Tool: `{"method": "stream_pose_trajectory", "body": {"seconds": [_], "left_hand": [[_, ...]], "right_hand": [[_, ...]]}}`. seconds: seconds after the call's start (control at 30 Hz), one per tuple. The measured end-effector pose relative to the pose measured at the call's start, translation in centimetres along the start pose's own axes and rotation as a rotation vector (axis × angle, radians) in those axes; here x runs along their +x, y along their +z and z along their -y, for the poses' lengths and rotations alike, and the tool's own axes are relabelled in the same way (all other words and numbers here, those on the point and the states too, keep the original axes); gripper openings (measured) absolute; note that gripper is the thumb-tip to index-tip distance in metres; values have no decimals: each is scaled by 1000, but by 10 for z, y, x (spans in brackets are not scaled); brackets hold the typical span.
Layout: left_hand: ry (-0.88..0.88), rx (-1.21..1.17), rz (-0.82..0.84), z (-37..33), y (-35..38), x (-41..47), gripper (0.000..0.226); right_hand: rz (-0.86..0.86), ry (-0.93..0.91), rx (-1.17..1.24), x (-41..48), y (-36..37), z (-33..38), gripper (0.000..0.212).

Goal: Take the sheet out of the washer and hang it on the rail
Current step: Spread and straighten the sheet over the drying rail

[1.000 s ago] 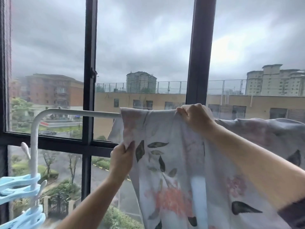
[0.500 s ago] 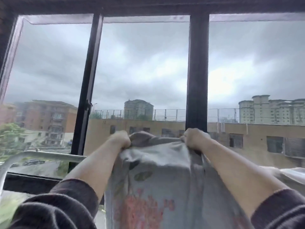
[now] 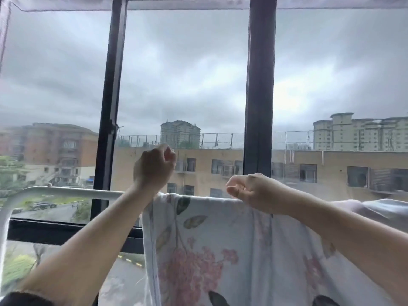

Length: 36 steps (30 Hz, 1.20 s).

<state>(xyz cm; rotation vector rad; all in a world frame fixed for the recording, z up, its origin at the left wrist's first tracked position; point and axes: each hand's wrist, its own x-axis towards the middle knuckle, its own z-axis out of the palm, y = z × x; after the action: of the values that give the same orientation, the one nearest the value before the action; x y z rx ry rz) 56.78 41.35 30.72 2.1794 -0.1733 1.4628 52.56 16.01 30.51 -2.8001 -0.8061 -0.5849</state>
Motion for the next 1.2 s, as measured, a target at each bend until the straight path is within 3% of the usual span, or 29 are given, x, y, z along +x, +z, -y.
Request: {"method": "stream_pose_trajectory", "body": {"seconds": [0.13,0.2,0.3,0.43,0.6,0.77,0.97,1.1,1.17,1.2], "left_hand": [[178,25,-230,7,-18,-73,24],[88,-57,-266,19,-18,-109,21],[-166,-184,-51,38,-7,-164,34],[-260,-447,192,57,16,-204,65],[-371,-604,56,38,-2,-180,47],[-205,-424,-96,27,-33,-79,28],[-243,-36,-132,30,-54,62,36],[-277,226,50,47,-30,84,33],[-343,312,273,64,-4,71,23],[-357,388,463,71,7,61,21]], "right_hand": [[-125,-54,-181,-25,26,14,36],[-264,-99,-214,-34,36,16,40],[-446,-113,-231,-42,51,13,40],[-667,-149,-292,-36,64,6,13],[-650,-79,-337,-25,55,2,21],[-608,20,-212,0,21,3,4],[-687,249,-61,72,-48,-14,10],[-599,354,-123,111,-50,-20,19],[-448,406,-199,122,-25,-25,26],[-299,405,-241,124,-10,-28,27]]}}
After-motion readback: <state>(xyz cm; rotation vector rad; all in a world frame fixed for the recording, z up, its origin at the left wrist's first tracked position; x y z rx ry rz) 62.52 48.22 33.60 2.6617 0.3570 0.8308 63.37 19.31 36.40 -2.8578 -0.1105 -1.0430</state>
